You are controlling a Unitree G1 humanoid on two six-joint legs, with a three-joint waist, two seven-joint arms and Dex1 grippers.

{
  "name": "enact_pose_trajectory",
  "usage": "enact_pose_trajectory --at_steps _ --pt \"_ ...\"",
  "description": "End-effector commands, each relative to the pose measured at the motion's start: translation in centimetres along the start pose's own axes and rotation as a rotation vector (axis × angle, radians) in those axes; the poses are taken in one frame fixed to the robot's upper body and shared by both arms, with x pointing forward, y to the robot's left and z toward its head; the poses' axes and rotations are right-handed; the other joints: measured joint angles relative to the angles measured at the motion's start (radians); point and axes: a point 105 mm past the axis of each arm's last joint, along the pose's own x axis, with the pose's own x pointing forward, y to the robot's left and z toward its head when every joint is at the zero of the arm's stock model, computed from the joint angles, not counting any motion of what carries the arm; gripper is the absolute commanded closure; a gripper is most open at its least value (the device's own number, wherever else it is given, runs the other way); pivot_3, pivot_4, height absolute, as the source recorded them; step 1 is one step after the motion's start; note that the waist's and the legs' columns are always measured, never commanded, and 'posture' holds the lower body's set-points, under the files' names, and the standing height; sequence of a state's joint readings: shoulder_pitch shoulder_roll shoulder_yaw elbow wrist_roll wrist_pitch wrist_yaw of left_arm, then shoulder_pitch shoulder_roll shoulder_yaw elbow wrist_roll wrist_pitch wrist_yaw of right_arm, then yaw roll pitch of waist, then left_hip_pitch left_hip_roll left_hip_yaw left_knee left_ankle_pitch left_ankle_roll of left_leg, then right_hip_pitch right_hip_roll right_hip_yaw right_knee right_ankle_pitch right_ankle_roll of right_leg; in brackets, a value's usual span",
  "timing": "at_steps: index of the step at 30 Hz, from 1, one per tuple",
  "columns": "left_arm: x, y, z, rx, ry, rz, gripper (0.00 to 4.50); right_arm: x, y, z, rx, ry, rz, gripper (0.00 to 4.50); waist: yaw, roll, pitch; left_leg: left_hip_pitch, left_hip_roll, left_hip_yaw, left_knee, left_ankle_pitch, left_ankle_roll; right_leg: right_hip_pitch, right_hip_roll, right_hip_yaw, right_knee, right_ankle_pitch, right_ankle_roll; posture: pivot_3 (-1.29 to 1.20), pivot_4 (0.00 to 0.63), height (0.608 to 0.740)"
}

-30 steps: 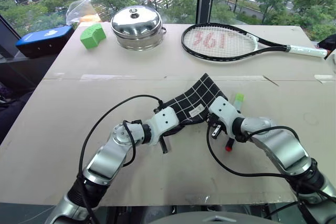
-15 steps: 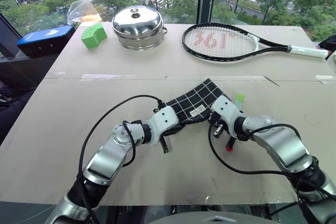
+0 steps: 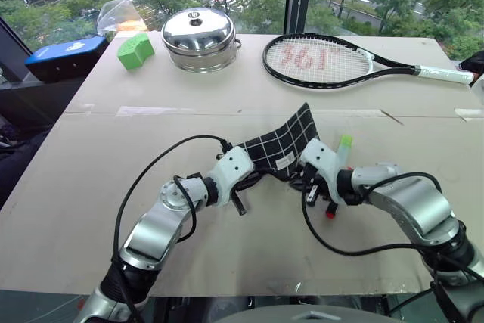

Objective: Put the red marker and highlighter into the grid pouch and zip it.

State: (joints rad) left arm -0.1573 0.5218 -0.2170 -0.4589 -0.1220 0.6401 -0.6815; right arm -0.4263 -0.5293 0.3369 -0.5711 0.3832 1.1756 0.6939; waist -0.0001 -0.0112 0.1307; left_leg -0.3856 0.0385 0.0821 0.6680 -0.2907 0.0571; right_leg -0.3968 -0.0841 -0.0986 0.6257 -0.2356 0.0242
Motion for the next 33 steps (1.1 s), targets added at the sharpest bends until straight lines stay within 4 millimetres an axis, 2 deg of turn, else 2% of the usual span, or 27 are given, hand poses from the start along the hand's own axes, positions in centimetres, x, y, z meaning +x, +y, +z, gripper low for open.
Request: enact_pose_trajectory --at_steps 1,4,10,17,23,33 --pt "-0.4 -0.7 1.8 0.018 -0.067 -0.007 4.5 0.1 0.6 1.0 -0.02 -0.042 0.018 4.41 0.0 0.0 0.0 0.0 0.0 0.0 0.0 0.0 0.0 0.001 0.0 0.0 0.0 0.0 0.0 0.0 0.15 0.74" --pt "-0.5 -0.9 1.8 0.011 -0.069 -0.004 4.5 0.5 -2.2 0.1 -0.006 -0.001 -0.148 4.41 0.001 0.0 0.0 0.0 0.0 0.0 0.001 0.0 0.0 0.001 -0.001 -0.001 0.0 0.0 0.0 0.0 0.15 0.74" --pt "-0.6 -0.4 2.2 -0.021 -0.097 0.025 4.5 -0.5 -5.3 -0.7 -0.011 0.035 -0.311 4.41 0.009 0.0 0.0 0.0 0.0 0.0 0.001 0.002 -0.003 0.0 -0.001 -0.001 0.0 0.0 0.0 0.0 0.15 0.74" --pt "-0.5 -0.1 2.8 -0.101 -0.131 0.031 4.5 -0.4 -5.8 -0.8 -0.009 0.019 -0.356 4.41 0.012 0.0 0.0 0.0 0.0 0.0 0.001 0.002 -0.003 0.0 0.0 -0.001 0.0 0.0 0.0 0.0 0.15 0.74" --pt "-0.4 0.4 2.7 -0.132 -0.126 0.038 4.5 -1.1 -6.1 0.0 0.028 -0.034 -0.363 4.41 0.013 0.0 0.0 0.0 0.0 0.0 0.001 0.002 -0.003 0.001 0.0 -0.001 0.0 0.0 0.0 0.0 0.15 0.74" --pt "-0.1 0.9 3.5 -0.204 -0.162 0.063 4.5 -0.3 -5.3 2.0 0.07 -0.115 -0.355 4.41 0.012 0.0 0.0 0.0 0.0 0.001 0.001 0.002 -0.003 0.001 0.003 0.0 0.0 0.0 0.0 0.0 0.15 0.74"
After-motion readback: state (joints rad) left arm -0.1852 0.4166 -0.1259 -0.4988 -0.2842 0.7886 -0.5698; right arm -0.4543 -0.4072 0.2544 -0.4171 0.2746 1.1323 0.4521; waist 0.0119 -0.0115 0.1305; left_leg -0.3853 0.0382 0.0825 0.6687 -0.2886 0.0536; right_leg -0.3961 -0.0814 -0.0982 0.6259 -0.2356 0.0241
